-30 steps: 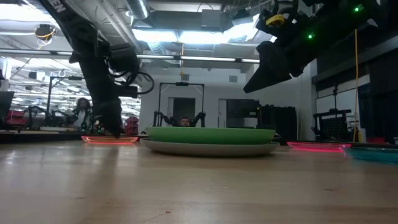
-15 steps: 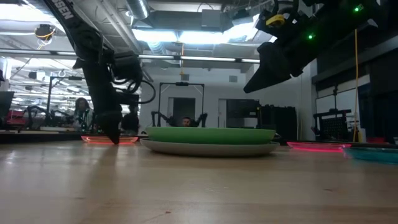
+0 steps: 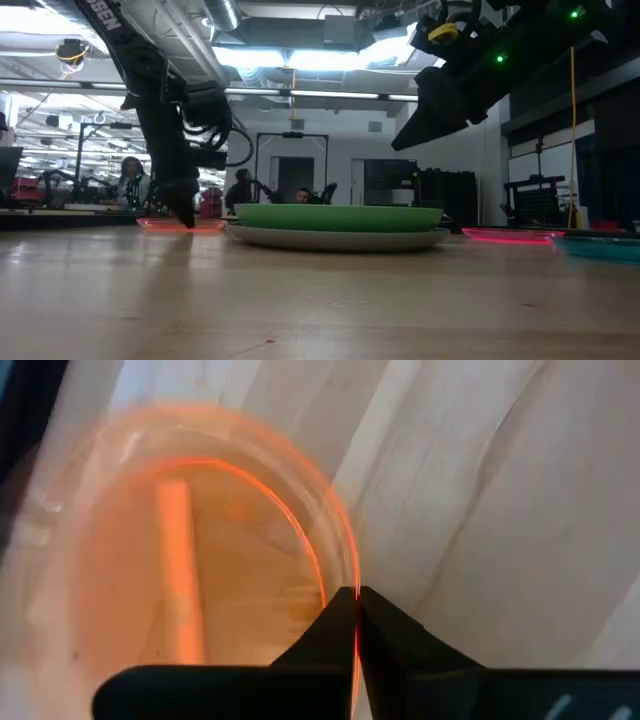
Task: Stack plastic plates
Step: Stack the orange plate on top of the brown plate, then stack the pink plate on top of the orange plate
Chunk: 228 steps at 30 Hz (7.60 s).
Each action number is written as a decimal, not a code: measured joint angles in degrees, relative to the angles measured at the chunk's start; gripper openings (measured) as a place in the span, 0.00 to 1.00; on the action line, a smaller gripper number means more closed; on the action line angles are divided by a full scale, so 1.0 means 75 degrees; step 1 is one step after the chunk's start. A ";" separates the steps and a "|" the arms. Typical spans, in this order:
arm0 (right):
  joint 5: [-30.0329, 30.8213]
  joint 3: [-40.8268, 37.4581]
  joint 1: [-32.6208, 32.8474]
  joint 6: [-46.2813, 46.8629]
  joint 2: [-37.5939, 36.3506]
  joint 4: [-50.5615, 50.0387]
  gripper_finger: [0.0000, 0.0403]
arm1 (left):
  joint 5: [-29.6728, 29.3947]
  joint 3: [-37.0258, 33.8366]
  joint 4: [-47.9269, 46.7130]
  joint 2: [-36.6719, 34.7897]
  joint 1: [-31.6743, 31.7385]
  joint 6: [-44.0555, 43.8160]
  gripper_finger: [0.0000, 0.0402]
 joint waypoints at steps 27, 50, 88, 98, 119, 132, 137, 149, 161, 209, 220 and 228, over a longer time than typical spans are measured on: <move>-0.0136 0.0000 0.0000 0.0005 0.0000 0.0001 0.29 | 0.0111 0.1538 0.0077 -0.1087 -0.3502 -0.0405 0.01; -0.0137 0.0006 0.0003 0.0005 0.0000 0.0047 0.29 | 0.1450 0.1476 0.2572 -0.0078 -0.4678 -0.0436 0.01; -0.0171 0.0004 0.0000 -0.0019 -0.0036 0.0357 0.55 | 0.1071 0.1280 0.3272 0.0557 -0.5030 -0.1090 0.31; -0.0147 0.0006 -0.0429 0.0023 -0.0707 -0.1069 0.55 | 0.1264 -0.1035 0.5711 -0.1281 -0.5054 -0.1249 0.31; -0.2655 0.0000 -0.4373 0.0607 -0.0625 -0.4069 0.47 | 0.1188 -0.2245 0.6326 -0.2719 -0.5049 -0.1307 0.31; -0.3275 0.0000 -0.5638 0.0606 0.0311 -0.3989 0.37 | 0.1188 -0.2245 0.6311 -0.2716 -0.5049 -0.1492 0.31; -0.3186 0.0000 -0.5823 0.0560 0.0650 -0.3898 0.35 | 0.1188 -0.2245 0.6314 -0.2716 -0.5049 -0.1489 0.31; -0.2880 0.0026 -0.5837 0.0375 0.1101 -0.3770 0.15 | 0.1188 -0.2242 0.6314 -0.2716 -0.5049 -0.1492 0.31; -0.2542 -0.0006 -0.5850 0.0002 0.1128 -0.3649 0.01 | 0.1188 -0.2240 0.6314 -0.2716 -0.5049 -0.1490 0.31; -0.2810 0.2442 -0.1346 -0.3042 0.1090 -0.2124 0.00 | 0.1188 -0.2240 0.6262 -0.2716 -0.5049 -0.1439 0.31; -0.4510 0.2445 -0.1227 -0.3203 0.1090 -0.1574 0.00 | 0.1188 -0.2240 0.6262 -0.2716 -0.5050 -0.1437 0.31; -0.5353 0.2445 -0.1232 -0.3160 0.1229 -0.1357 0.00 | 0.1188 -0.2237 0.6262 -0.2715 -0.5049 -0.1434 0.31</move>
